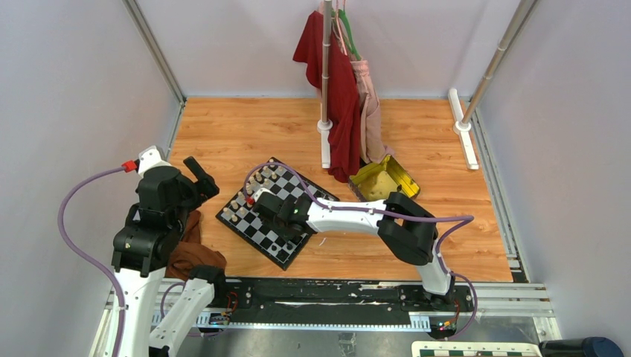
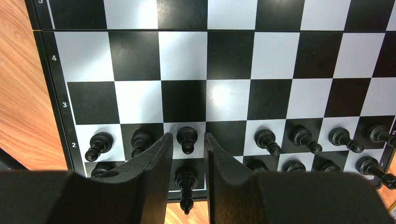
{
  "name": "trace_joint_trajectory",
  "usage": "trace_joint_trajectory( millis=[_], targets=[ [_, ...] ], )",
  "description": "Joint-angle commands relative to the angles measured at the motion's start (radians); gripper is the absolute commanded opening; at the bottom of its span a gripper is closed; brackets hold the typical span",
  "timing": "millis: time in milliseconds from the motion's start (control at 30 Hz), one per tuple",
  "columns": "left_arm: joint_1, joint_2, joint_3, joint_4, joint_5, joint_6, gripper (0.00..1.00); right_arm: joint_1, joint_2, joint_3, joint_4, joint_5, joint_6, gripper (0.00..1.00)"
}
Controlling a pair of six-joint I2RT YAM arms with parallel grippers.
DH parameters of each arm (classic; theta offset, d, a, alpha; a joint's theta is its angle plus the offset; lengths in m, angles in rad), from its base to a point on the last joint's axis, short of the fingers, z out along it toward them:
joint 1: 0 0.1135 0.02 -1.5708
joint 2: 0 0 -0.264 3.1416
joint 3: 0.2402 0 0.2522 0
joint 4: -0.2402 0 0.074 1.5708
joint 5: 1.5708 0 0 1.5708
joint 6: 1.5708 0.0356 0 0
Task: Set up the chess pieces on the board
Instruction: Place the chess piece on the chessboard, then pick up the chess piece from the storage box.
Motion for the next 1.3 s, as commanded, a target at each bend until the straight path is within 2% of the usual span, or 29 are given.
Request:
trace_joint_trajectory(
  millis=[0, 633, 800, 867, 900, 1133, 1267],
  targets=[
    [0.007, 0.008, 0.015, -0.004, -0.016, 0.017, 1.0, -0.011, -0.008, 0.038, -0.041, 0.012, -0.023, 0.35],
    [0.007, 0.032, 0.015, 0.018, -0.015, 0.016, 1.0, -0.052, -0.09, 0.098, -0.07, 0.052, -0.021, 0.35],
    [0.007, 0.035, -0.004, 0.03, -0.008, 0.011, 1.0, -0.127, -0.162, 0.097, -0.07, 0.095, 0.007, 0.35],
    [0.007, 0.031, -0.016, 0.035, -0.008, 0.008, 1.0, -0.168, -0.201, 0.082, -0.07, 0.124, 0.028, 0.43],
    [0.007, 0.028, -0.023, 0.037, -0.008, 0.008, 1.0, -0.189, -0.233, 0.064, -0.07, 0.139, 0.038, 0.46],
    [0.007, 0.024, -0.069, 0.072, 0.013, -0.013, 1.0, -0.368, -0.423, -0.081, -0.069, 0.277, 0.124, 0.5],
    [0.007, 0.026, -0.095, 0.093, 0.028, -0.028, 1.0, -0.467, -0.529, -0.197, -0.07, 0.353, 0.183, 0.56]
  ],
)
